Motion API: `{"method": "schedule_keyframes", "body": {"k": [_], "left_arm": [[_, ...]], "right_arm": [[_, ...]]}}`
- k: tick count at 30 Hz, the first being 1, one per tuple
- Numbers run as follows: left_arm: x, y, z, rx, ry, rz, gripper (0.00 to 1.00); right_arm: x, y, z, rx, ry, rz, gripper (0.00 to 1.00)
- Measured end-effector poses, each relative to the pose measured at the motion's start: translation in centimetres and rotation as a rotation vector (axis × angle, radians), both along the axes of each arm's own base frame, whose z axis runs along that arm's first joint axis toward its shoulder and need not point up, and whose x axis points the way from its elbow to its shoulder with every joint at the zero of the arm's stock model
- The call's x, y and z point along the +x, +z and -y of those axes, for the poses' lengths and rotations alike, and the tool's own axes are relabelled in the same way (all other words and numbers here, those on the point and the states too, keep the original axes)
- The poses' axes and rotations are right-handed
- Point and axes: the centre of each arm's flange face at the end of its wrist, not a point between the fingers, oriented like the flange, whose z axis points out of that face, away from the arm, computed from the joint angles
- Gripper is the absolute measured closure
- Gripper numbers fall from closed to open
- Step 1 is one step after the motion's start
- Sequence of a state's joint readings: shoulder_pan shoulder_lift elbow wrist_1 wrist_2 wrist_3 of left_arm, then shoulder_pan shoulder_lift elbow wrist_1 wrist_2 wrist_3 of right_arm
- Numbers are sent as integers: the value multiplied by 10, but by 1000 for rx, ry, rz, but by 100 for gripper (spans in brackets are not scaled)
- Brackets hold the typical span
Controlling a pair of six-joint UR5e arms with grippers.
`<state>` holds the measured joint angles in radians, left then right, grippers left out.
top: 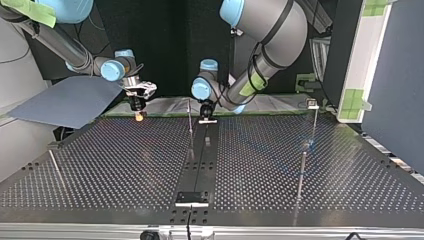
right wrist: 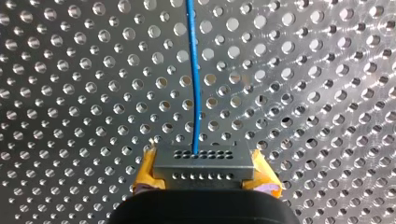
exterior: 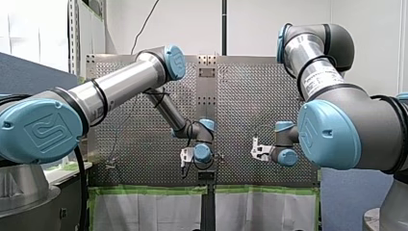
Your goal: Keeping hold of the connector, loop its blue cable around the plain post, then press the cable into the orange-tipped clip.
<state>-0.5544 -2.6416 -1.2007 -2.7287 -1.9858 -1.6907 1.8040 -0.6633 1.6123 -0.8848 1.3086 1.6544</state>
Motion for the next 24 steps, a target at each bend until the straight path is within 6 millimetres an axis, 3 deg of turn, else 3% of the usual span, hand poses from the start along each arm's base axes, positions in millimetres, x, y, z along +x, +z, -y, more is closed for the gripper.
{"method": "schedule_keyframes", "body": {"k": [9, 11, 12, 14, 15, 16, 21, 23, 24], "left_arm": [[14, 5, -5, -13, 23, 9, 100], [15, 5, -5, -11, 26, 10, 82], [15, 5, -5, -8, 25, 11, 82], [14, 5, -4, 3, 23, 12, 51], [13, 5, -4, 9, 23, 12, 51], [13, 5, -4, 16, 25, 12, 34], [8, 5, -7, 83, 44, 0, 34], [6, 5, -6, 107, 42, -5, 46], [6, 5, -6, 116, 37, -7, 46]], "right_arm": [[2, -2, 3, -3, 7, 3, 100], [3, -8, 2, 6, 10, 0, 100], [4, -12, 1, 12, 12, -2, 100], [5, -18, 0, 23, 14, -8, 100], [5, -20, 0, 27, 14, -10, 100], [5, -21, -1, 29, 15, -13, 100], [5, -23, -1, 31, 16, -17, 100], [5, -24, -1, 31, 17, -17, 100], [5, -24, -1, 31, 17, -17, 100]]}}
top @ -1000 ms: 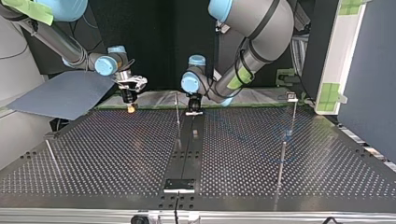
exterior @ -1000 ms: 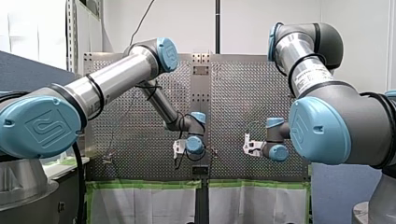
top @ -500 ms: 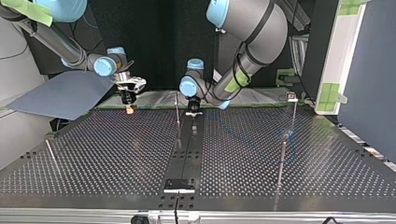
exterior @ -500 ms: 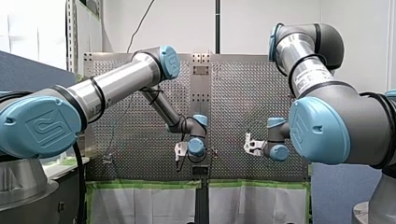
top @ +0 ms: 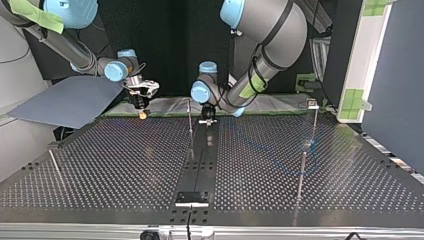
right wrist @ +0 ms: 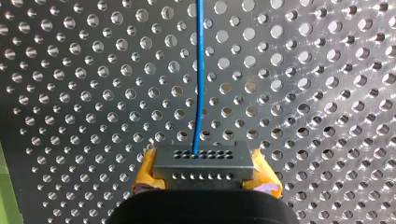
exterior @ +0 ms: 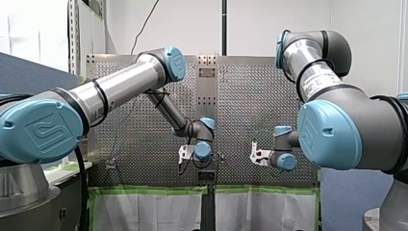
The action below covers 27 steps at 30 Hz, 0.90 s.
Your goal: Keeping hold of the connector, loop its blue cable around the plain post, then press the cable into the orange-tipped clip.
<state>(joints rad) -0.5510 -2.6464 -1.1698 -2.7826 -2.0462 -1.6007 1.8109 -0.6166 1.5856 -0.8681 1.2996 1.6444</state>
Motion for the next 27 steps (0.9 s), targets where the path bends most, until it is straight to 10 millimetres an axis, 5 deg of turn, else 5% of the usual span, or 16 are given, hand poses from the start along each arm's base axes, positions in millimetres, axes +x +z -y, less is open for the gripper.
{"method": "schedule_keyframes", "body": {"k": [3, 5, 7, 21, 27], "left_arm": [[-1, 1, 2, 24, -22, -6, 42], [-2, 2, 4, 35, -43, -9, 6], [-3, 3, 6, 39, -60, -12, 0], [-23, 7, 8, 146, -61, -76, 0], [-32, 23, 10, 137, -75, -55, 0]], "right_arm": [[0, 0, 0, 1, 1, 0, 100], [0, 0, 0, 1, 1, 0, 100], [0, 0, 0, 3, 1, 0, 100], [1, -2, -3, 15, 12, -3, 100], [1, -2, -3, 22, 14, -4, 100]]}}
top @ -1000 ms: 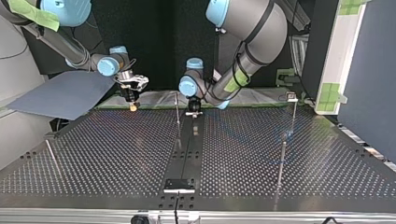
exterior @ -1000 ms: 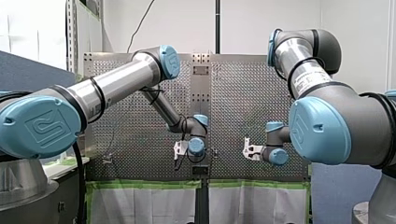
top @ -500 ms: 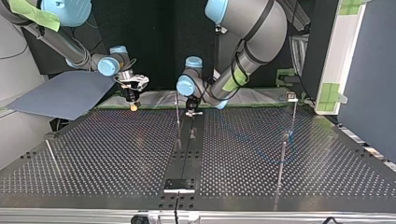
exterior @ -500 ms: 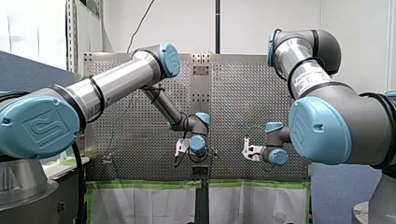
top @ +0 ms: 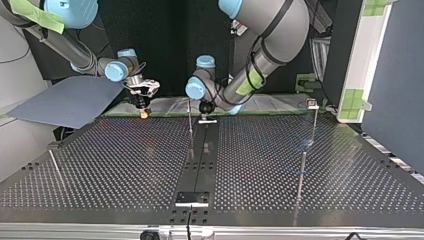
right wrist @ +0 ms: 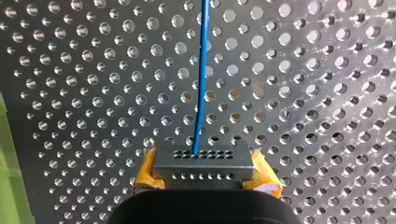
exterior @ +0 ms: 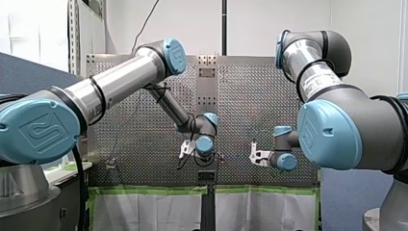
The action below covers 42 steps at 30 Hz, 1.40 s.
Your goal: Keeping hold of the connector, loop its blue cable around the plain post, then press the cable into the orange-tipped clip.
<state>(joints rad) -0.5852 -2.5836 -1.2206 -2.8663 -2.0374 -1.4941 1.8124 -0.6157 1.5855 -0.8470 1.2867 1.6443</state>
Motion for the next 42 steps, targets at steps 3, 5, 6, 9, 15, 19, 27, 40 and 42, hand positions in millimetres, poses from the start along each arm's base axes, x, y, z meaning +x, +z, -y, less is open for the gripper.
{"method": "schedule_keyframes", "body": {"k": [3, 5, 6, 9, 15, 19, 27, 40, 42], "left_arm": [[-6, 11, 1, -10, -9, 16, 0], [-12, 17, 1, -8, -15, 14, 0], [-16, 20, 1, -7, -17, 13, 0], [-29, 20, 0, 5, -25, -4, 0], [-50, 8, -3, 29, -36, -35, 0], [-56, 4, -6, 40, -29, -44, 0], [-66, 3, 3, 41, -39, -35, 0], [-89, -8, 11, 36, -69, -35, 0], [-93, -10, 13, 31, -79, -35, 0]], "right_arm": [[0, 0, -1, 4, 2, -2, 100], [1, -1, -1, 6, 3, -2, 100], [1, -1, -2, 7, 3, -2, 100], [1, -1, -2, 12, 4, -4, 100], [1, -2, -3, 16, 4, -5, 100], [3, -2, -4, 17, 7, -6, 100], [4, -3, -5, 24, 9, -8, 100], [5, -3, -6, 24, 11, -9, 100], [5, -3, -6, 24, 11, -8, 100]]}}
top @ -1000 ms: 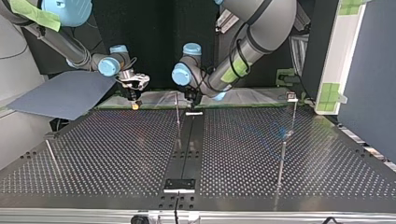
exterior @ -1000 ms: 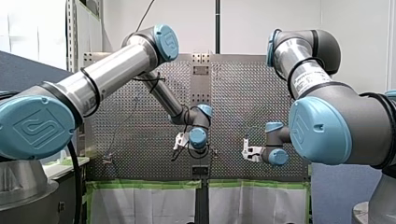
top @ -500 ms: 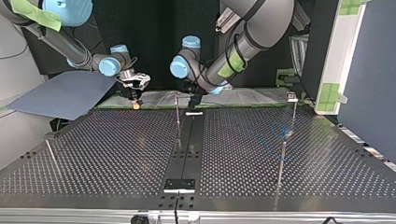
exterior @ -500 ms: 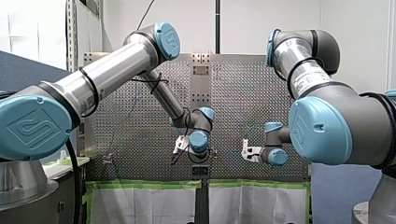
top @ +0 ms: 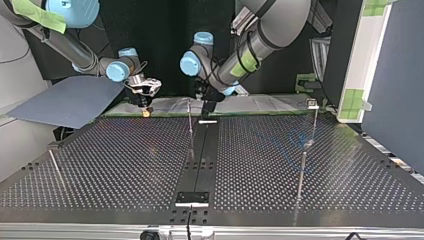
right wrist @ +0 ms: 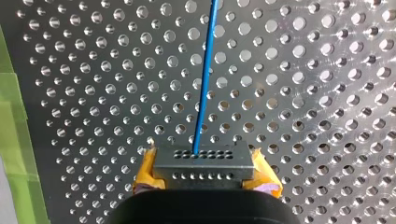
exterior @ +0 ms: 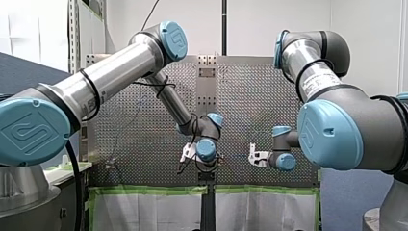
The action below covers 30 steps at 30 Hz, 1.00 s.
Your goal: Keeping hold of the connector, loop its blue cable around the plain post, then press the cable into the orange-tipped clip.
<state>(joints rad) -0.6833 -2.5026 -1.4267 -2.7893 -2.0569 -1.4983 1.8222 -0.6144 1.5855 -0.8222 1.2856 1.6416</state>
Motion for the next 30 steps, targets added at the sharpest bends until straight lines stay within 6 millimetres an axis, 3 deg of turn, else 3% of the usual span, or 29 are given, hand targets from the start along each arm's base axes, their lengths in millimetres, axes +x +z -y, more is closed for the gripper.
{"method": "schedule_keyframes", "body": {"k": [13, 30], "left_arm": [[-10, 0, 21, -130, -78, -3, 0], [-6, 2, 21, -166, -54, 14, 0]], "right_arm": [[1, -1, -1, 2, 2, 0, 100], [2, -1, -2, 3, 4, -1, 100]]}}
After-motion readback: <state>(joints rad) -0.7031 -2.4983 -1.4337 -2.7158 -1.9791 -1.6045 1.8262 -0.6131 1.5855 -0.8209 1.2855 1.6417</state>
